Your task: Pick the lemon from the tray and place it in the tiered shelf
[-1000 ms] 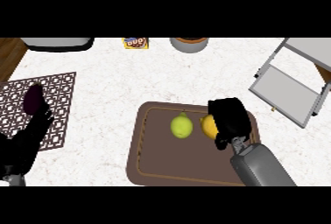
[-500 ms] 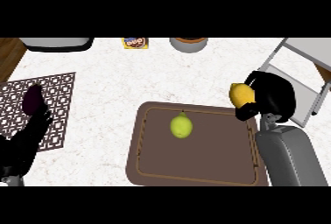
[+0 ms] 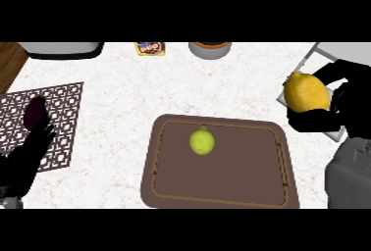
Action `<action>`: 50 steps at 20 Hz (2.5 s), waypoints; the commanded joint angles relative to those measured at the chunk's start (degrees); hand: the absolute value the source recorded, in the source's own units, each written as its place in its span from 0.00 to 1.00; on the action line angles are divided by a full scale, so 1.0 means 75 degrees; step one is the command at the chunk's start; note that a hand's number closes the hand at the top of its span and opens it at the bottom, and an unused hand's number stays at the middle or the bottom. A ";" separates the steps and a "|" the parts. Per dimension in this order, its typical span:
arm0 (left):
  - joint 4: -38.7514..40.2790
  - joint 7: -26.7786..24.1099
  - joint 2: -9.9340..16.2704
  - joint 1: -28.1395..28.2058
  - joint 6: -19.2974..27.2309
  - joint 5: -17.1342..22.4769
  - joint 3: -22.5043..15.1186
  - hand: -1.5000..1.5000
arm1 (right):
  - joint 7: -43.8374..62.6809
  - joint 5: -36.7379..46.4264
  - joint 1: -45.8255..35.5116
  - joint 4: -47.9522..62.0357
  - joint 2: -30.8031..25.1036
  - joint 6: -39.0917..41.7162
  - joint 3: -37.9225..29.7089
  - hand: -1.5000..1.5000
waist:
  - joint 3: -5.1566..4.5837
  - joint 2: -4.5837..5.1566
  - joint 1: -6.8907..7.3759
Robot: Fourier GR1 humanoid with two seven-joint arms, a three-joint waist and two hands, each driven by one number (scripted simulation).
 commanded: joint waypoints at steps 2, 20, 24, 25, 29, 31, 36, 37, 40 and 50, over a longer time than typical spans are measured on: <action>0.0239 -0.0036 -0.0079 -0.0287 0.0089 -0.0188 -0.0063 0.50 | 0.1173 -0.0100 -0.1019 -0.1086 0.0046 0.0485 -0.0344 1.00 | -0.0004 0.0025 0.0058; 0.0265 -0.0066 -0.0209 -0.0269 -0.0049 -0.0234 -0.0038 0.50 | 0.1474 0.0200 -0.4088 0.0547 -0.2329 0.2405 -0.1459 1.00 | -0.0013 0.0030 0.0160; 0.0660 -0.0315 -0.0098 -0.0404 -0.0144 -0.0273 0.0091 0.50 | 0.0557 0.0084 -0.3898 0.1432 -0.2830 0.2072 -0.1912 1.00 | -0.0007 0.0059 0.0135; -0.0041 0.0117 -0.0011 -0.0244 -0.0263 -0.0110 0.0071 0.50 | 0.0832 0.0216 -0.4561 0.1847 -0.2782 0.2047 -0.1757 1.00 | -0.0005 0.0046 0.0219; 0.0396 -0.0103 -0.0025 -0.0388 -0.0281 -0.0178 0.0161 0.50 | 0.0361 0.0398 -0.3878 0.1985 -0.3139 0.1703 -0.1895 1.00 | -0.0003 0.0050 0.0129; 0.0103 0.0086 -0.0169 -0.0273 -0.0164 -0.0166 0.0103 0.50 | -0.0308 0.0501 -0.3509 0.2646 -0.3543 0.1051 -0.2211 1.00 | 0.0002 0.0061 0.0155; 0.0531 -0.0386 -0.0277 -0.0408 -0.0107 -0.0410 0.0072 0.50 | -0.0589 0.0620 -0.3525 0.3426 -0.3698 0.0656 -0.1919 1.00 | -0.0001 0.0059 0.0142; 0.0035 0.0311 -0.0541 -0.0628 0.0226 -0.0536 -0.0228 0.50 | -0.0582 0.0749 -0.3739 0.3804 -0.3753 0.0402 -0.1899 1.00 | 0.0001 0.0061 0.0163; 0.0199 -0.0246 -0.0212 -0.0166 -0.0257 -0.0292 0.0147 0.50 | -0.0803 0.0459 -0.3846 0.4224 -0.3921 0.0075 -0.2205 1.00 | 0.0000 0.0057 0.0182; -0.0003 0.0325 -0.0347 -0.0559 0.0079 -0.0431 0.0090 0.50 | -0.1440 0.0296 -0.3214 0.6337 -0.4267 -0.2112 -0.3259 1.00 | 0.0007 0.0073 0.0176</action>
